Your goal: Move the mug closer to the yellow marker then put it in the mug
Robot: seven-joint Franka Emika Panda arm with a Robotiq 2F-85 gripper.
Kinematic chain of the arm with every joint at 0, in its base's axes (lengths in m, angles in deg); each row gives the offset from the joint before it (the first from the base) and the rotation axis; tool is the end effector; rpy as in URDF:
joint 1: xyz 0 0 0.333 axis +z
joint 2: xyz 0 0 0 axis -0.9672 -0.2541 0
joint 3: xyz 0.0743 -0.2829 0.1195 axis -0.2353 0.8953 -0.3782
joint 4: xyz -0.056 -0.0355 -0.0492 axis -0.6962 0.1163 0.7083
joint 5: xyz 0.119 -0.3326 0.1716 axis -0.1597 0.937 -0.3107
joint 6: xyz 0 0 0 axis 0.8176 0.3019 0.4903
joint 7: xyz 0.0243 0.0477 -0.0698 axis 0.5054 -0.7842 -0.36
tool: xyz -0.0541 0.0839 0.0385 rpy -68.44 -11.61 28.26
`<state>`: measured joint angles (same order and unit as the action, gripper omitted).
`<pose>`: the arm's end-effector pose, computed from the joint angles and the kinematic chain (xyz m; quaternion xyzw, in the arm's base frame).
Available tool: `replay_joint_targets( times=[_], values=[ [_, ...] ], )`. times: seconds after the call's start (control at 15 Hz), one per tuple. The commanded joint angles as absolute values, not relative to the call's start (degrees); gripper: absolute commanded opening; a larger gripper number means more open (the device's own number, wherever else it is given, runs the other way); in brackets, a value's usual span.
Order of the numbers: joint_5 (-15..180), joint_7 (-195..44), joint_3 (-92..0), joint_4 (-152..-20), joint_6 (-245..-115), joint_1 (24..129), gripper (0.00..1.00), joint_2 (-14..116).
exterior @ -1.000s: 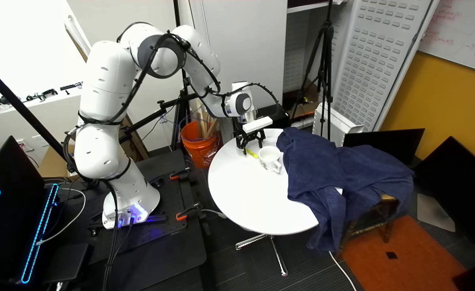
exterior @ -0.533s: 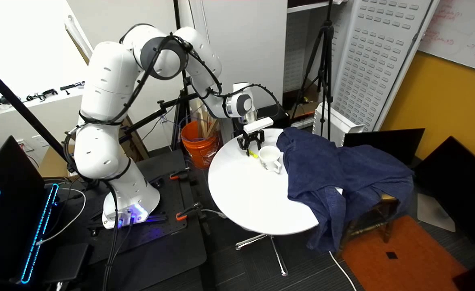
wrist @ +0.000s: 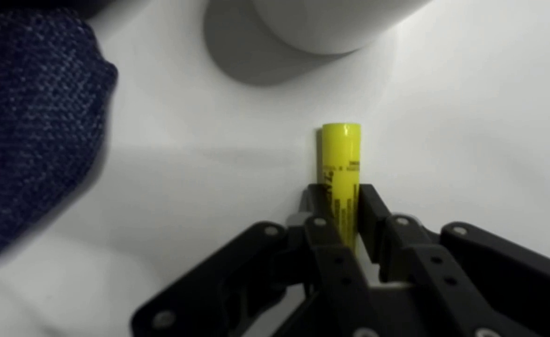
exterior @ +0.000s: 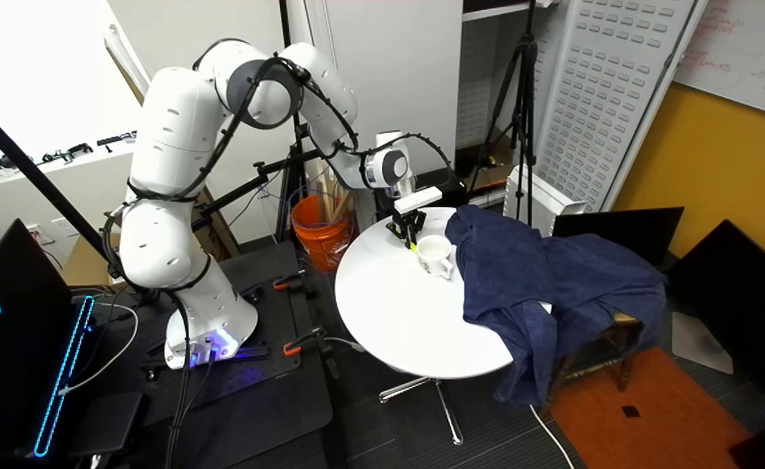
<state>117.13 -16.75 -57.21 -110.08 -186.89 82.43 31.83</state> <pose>0.5520 0.1459 0.1198 0.6382 0.7527 -0.1212 0.1067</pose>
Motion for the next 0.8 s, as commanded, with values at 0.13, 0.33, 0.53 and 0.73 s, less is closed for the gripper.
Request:
replay_joint_targets(
  times=[0.13,0.33,0.53,0.73],
  values=[
    [116.65,-17.15,-57.26,-109.62,-186.42,82.68,0.05,32.64],
    [116.22,-19.52,-57.09,-110.32,-186.11,83.20,0.05,33.99],
    [115.88,-22.41,-56.90,-111.07,-185.91,83.41,0.05,35.63],
    [116.59,-25.55,-56.55,-111.81,-185.61,83.88,0.05,37.63]
  ],
)
